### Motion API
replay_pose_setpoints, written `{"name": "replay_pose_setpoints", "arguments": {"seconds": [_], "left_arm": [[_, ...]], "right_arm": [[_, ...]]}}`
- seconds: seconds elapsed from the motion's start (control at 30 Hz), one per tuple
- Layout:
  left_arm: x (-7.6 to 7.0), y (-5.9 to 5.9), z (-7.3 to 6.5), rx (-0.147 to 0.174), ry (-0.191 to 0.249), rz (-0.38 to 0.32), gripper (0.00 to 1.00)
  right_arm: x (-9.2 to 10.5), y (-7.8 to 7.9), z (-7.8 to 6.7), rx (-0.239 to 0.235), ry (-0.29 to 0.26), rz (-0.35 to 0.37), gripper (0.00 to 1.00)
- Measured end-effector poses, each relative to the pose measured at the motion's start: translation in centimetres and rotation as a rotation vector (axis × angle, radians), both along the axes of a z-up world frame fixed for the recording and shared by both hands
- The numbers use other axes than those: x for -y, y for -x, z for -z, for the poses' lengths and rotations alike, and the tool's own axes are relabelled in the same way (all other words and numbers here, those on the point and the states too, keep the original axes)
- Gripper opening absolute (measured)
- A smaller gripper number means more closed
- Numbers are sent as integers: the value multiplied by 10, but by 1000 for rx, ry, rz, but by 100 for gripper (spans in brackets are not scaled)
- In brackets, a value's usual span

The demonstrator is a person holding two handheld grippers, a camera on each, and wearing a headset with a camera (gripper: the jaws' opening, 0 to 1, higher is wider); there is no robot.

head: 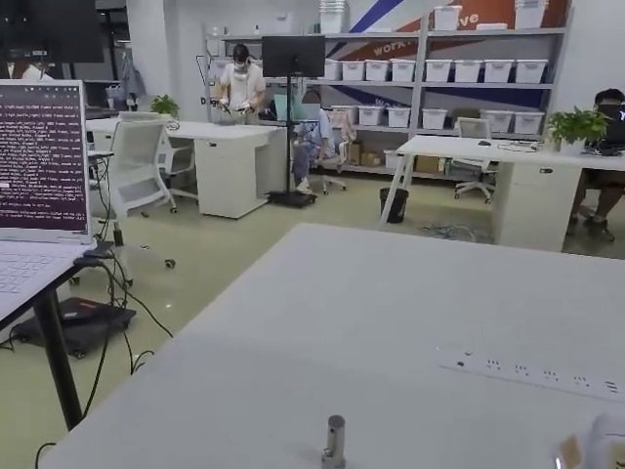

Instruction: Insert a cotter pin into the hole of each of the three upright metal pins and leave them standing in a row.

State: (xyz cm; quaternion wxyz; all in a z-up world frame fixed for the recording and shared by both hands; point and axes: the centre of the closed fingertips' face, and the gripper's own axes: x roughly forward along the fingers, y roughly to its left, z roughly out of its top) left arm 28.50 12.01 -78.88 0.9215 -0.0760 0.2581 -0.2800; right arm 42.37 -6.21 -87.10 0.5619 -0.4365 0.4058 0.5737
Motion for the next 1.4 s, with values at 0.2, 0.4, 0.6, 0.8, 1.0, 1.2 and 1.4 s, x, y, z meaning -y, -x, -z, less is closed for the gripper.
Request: {"name": "replay_pose_setpoints", "arguments": {"seconds": [0.2,0.4,0.6,0.8,1.0,1.2,1.4], "left_arm": [[1,3,2,-6,-1,11,95],[4,2,1,-1,-3,11,95],[8,5,1,1,7,24,94],[9,7,3,-5,7,29,93],[11,7,-2,5,15,36,92],[13,6,-4,10,14,41,91],[18,7,-3,9,8,58,90]], "right_arm": [[-1,-1,1,56,42,-53,6],[-2,-1,1,70,88,-51,5],[-1,-2,1,72,89,-3,3],[-2,2,1,47,81,19,2],[0,1,0,11,49,62,2],[3,2,-9,50,23,64,2],[6,10,-21,75,-20,65,2]]}}
